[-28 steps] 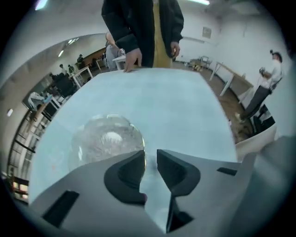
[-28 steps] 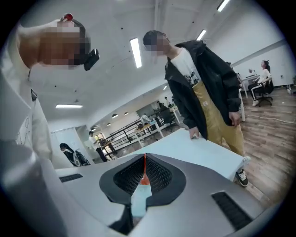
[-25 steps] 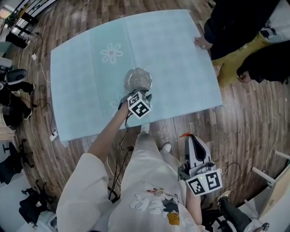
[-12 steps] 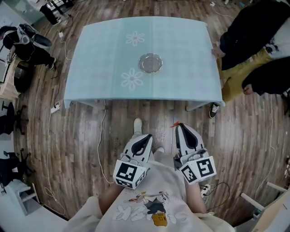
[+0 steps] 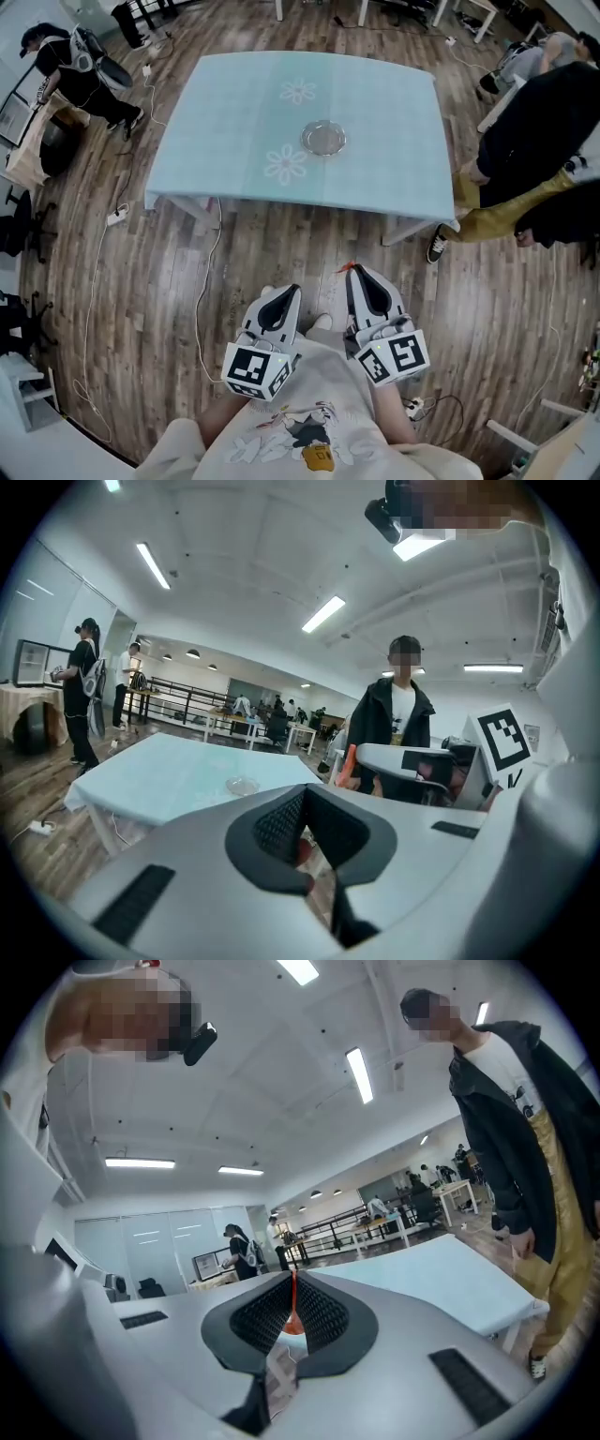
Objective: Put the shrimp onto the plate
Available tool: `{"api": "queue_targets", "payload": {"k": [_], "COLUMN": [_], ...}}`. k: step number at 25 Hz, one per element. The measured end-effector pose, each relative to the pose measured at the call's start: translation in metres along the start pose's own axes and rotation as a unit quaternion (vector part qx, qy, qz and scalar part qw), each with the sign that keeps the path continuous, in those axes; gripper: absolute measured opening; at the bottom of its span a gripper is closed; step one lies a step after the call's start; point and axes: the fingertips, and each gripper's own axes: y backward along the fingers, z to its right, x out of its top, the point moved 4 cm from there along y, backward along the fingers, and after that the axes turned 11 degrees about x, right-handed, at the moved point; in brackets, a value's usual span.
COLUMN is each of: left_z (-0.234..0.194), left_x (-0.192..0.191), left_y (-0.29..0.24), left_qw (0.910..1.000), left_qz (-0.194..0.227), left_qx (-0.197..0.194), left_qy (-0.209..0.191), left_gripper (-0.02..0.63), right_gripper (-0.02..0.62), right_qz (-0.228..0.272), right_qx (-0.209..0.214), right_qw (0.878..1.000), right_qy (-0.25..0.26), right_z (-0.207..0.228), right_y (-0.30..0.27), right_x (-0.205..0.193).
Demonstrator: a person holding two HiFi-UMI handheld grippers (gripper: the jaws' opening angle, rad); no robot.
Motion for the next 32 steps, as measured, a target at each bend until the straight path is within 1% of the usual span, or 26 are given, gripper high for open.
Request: {"api": "queue_targets", "payload": {"k": [2, 5, 7, 10, 13, 15, 19, 26, 32], "left_z": [0.0, 0.006, 0.013, 0.024, 0.026, 0.021, -0.012, -0.092, -0.143], "left_x": [-0.002, -0.014, -0.018, -0.022, -0.016, -0.009, 0.005, 0.037, 0.062], "left_y": [-0.003, -0.002, 0.0, -0.007, -0.024, -0.04, -0.088, -0.144, -0.189], "left_qw": [1.0, 0.9996, 0.9993, 0.9987, 0.9983, 0.998, 0.9977, 0.9973, 0.9958], "left_qz": [-0.002, -0.023, -0.031, -0.042, -0.043, -0.042, -0.044, -0.047, -0.047], "left_qx": [0.006, 0.007, -0.002, -0.022, -0.035, -0.041, -0.042, -0.048, -0.078], "left_qy": [0.002, 0.016, 0.022, 0.019, 0.019, 0.023, 0.031, 0.029, 0.01], "left_gripper": [0.008, 0.008, 0.008, 0.008, 0.008, 0.008, 0.008, 0.008, 0.008], "right_gripper": [0.032, 0.032, 0.032, 0.032, 0.032, 0.032, 0.032, 0.032, 0.032], "right_qz": [0.007, 0.007, 0.011, 0.015, 0.015, 0.008, -0.006, -0.02, -0.019], "right_qx": [-0.003, -0.011, -0.018, -0.028, -0.036, -0.033, -0.026, -0.052, -0.078], "right_qw": [1.0, 0.999, 0.999, 0.999, 0.999, 0.999, 0.999, 0.998, 0.996], "right_qy": [-0.004, -0.03, -0.031, -0.032, -0.033, -0.038, -0.035, -0.033, -0.034], "right_z": [0.003, 0.005, 0.006, 0.01, 0.017, 0.024, 0.047, 0.069, 0.081], "right_y": [0.005, 0.015, 0.02, 0.026, 0.023, 0.012, -0.038, -0.127, -0.192], "right_x": [0.0, -0.007, -0.007, -0.005, 0.0, 0.001, 0.002, 0.007, 0.009]}}
